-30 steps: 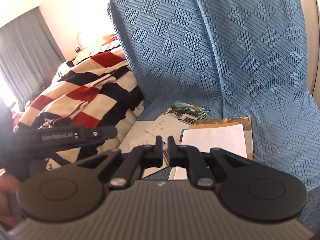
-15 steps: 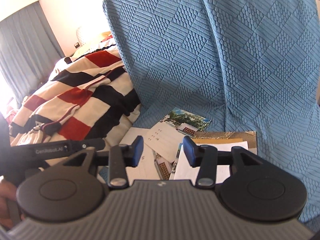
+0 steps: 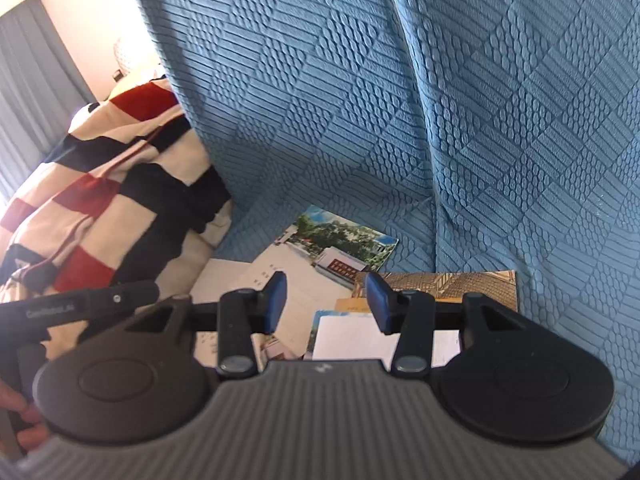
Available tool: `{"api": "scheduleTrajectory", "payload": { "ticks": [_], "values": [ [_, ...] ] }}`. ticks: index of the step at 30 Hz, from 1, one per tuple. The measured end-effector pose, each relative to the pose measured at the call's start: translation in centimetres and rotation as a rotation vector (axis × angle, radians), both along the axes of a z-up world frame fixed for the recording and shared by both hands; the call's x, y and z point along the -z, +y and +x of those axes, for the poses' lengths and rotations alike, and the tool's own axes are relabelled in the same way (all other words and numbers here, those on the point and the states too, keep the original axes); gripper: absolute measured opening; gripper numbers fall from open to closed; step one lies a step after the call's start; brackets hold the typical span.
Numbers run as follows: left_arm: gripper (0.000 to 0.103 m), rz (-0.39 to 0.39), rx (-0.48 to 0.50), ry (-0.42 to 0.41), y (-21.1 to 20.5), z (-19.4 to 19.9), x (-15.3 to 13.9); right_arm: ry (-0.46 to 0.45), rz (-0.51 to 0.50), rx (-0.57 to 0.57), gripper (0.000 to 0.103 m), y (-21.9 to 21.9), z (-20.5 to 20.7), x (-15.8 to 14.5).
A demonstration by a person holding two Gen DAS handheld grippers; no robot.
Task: Organize objects
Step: 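Hover both open tools over the scattered photo cards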
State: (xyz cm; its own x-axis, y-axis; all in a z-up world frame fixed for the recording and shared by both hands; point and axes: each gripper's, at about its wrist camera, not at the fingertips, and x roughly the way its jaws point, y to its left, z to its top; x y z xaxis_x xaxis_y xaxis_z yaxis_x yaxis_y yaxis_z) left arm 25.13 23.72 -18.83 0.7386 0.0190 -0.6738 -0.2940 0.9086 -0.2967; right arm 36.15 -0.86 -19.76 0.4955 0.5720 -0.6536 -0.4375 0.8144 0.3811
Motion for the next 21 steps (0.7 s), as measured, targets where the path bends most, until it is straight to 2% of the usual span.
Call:
{"api": "scheduleTrajectory", "payload": {
  "ticks": [7, 15, 21],
  "values": [
    [0.047, 0.002, 0.009, 0.039, 1.0, 3.0, 2.1, 0.039, -0.011, -0.004, 0.047, 1.7, 2.6, 2.4],
    [0.047, 0.090, 0.006, 0.091, 2.4, 7.1, 5.2, 0.074, -0.035, 0.004, 0.047, 3.4, 6.4, 5.7],
    [0.047, 0.080, 0.005, 0.154, 4.0, 10.2, 8.7, 0.132, -0.043, 0.020, 0.047, 4.3, 10.1, 8.8]
  ]
}}
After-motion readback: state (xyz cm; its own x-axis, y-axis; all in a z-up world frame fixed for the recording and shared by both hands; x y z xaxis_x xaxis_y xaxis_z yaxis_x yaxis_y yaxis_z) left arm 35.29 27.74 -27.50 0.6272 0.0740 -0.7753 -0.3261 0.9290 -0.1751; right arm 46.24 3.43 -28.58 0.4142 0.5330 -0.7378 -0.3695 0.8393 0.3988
